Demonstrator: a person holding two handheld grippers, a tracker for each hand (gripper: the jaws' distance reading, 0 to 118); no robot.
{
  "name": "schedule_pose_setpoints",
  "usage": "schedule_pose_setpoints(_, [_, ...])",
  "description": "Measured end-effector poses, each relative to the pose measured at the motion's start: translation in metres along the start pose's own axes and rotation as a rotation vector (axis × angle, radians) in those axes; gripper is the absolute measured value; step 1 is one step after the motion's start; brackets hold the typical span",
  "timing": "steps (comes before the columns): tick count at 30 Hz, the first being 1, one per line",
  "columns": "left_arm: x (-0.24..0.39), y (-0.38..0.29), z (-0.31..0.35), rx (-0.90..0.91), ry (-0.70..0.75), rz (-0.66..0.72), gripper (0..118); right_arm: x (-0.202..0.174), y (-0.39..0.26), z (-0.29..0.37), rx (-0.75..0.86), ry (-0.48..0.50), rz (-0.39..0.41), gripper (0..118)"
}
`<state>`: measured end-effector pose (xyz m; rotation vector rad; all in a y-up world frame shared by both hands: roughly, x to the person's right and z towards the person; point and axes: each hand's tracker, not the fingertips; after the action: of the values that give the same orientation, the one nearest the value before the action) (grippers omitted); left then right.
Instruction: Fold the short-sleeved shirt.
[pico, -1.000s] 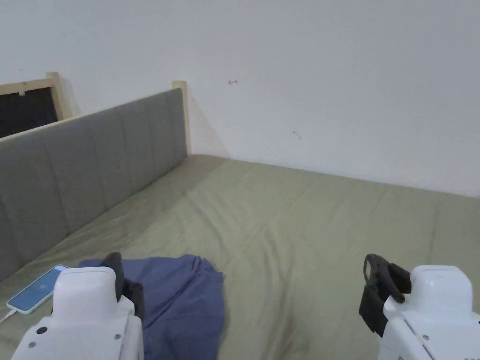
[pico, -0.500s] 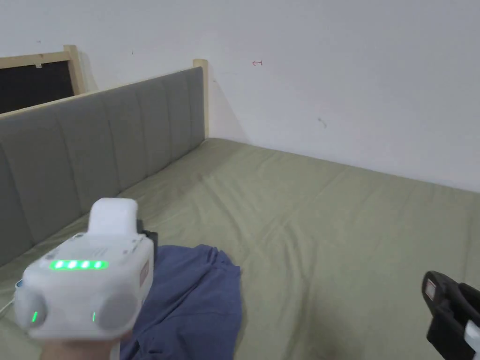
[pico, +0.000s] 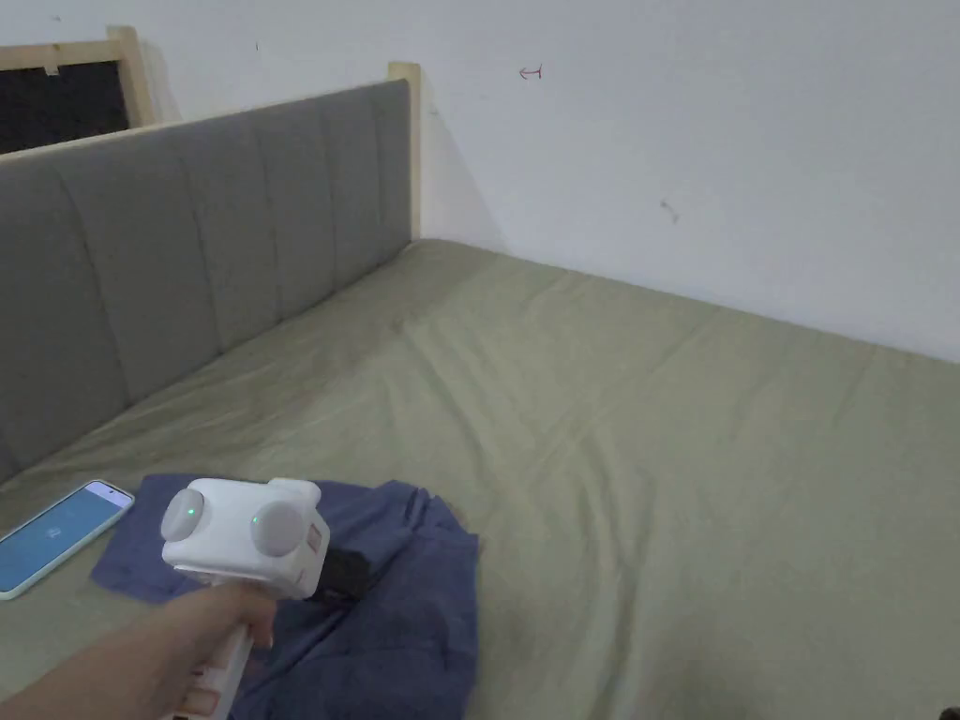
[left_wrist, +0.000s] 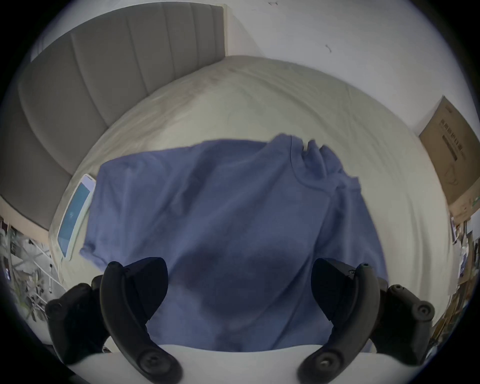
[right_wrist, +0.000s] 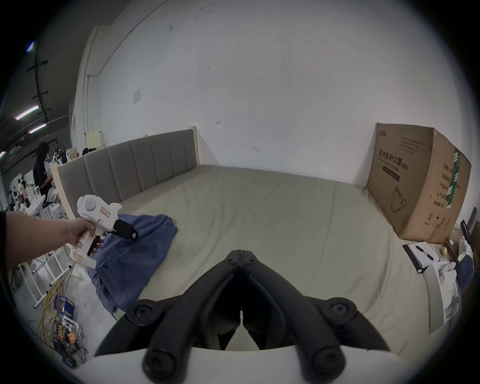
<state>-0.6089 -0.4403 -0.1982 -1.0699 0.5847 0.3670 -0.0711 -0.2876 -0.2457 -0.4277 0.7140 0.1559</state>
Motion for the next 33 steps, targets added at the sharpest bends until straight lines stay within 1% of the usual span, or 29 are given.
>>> schedule_pose_setpoints(1, [0.011,-0.002,-0.006,-0.064,0.024,-0.026,111,0.001,-0.001,-0.002,-0.012,0.000,-0.002,0])
schedule_pose_setpoints(2, [0.015,-0.003,-0.011,-0.113,0.049,-0.050,98,0.002,-0.002,-0.003,-0.021,0.001,-0.005,0])
schedule_pose_setpoints(3, [0.018,-0.009,-0.010,-0.071,0.057,-0.061,83,0.002,-0.004,-0.004,-0.029,0.004,-0.010,0])
schedule_pose_setpoints(4, [0.019,-0.011,-0.002,-0.007,-0.013,-0.051,67,0.002,-0.005,-0.005,-0.034,0.008,-0.016,0])
schedule_pose_setpoints(5, [0.023,-0.011,0.006,0.032,0.008,-0.055,22,0.002,-0.006,-0.006,-0.038,0.011,-0.021,0])
schedule_pose_setpoints(6, [0.025,-0.012,0.014,0.061,0.033,-0.069,0,0.003,-0.006,-0.005,-0.042,0.015,-0.026,0])
schedule_pose_setpoints(7, [0.024,-0.015,0.024,0.053,0.037,-0.077,0,0.002,-0.007,-0.004,-0.045,0.019,-0.031,0])
schedule_pose_setpoints(11, [0.010,-0.008,0.081,0.158,-0.051,-0.018,0,0.004,-0.006,0.007,-0.038,0.046,-0.043,0])
schedule_pose_setpoints(14, [-0.003,0.003,0.158,0.281,-0.188,0.096,0,0.009,-0.002,0.026,-0.002,0.065,-0.038,0])
schedule_pose_setpoints(15, [0.000,0.006,0.189,0.335,-0.237,0.089,0,0.011,-0.002,0.033,0.012,0.063,-0.035,0])
schedule_pose_setpoints(18, [0.043,0.009,0.293,0.522,-0.248,-0.049,0,0.022,0.000,0.051,0.046,0.051,-0.048,0])
schedule_pose_setpoints(20, [0.072,0.012,0.352,0.628,-0.332,-0.115,0,0.031,0.002,0.063,0.069,0.037,-0.069,0])
schedule_pose_setpoints(21, [0.085,0.016,0.377,0.662,-0.395,-0.126,0,0.036,0.004,0.069,0.083,0.026,-0.083,0])
schedule_pose_setpoints(24, [0.140,0.018,0.441,0.759,-0.494,-0.212,0,0.054,0.007,0.089,0.125,-0.016,-0.119,0])
schedule_pose_setpoints(26, [0.180,0.014,0.468,0.817,-0.563,-0.290,0,0.067,0.008,0.102,0.153,-0.042,-0.137,0])
schedule_pose_setpoints(29, [0.236,0.012,0.482,0.810,-0.701,-0.365,0,0.089,0.008,0.121,0.187,-0.093,-0.153,0])
schedule_pose_setpoints(31, [0.277,0.009,0.477,0.767,-0.791,-0.416,0,0.105,0.006,0.133,0.211,-0.143,-0.170,0])
schedule_pose_setpoints(33, [0.319,0.004,0.461,0.727,-0.833,-0.473,0,0.121,0.001,0.143,0.222,-0.179,-0.193,0])
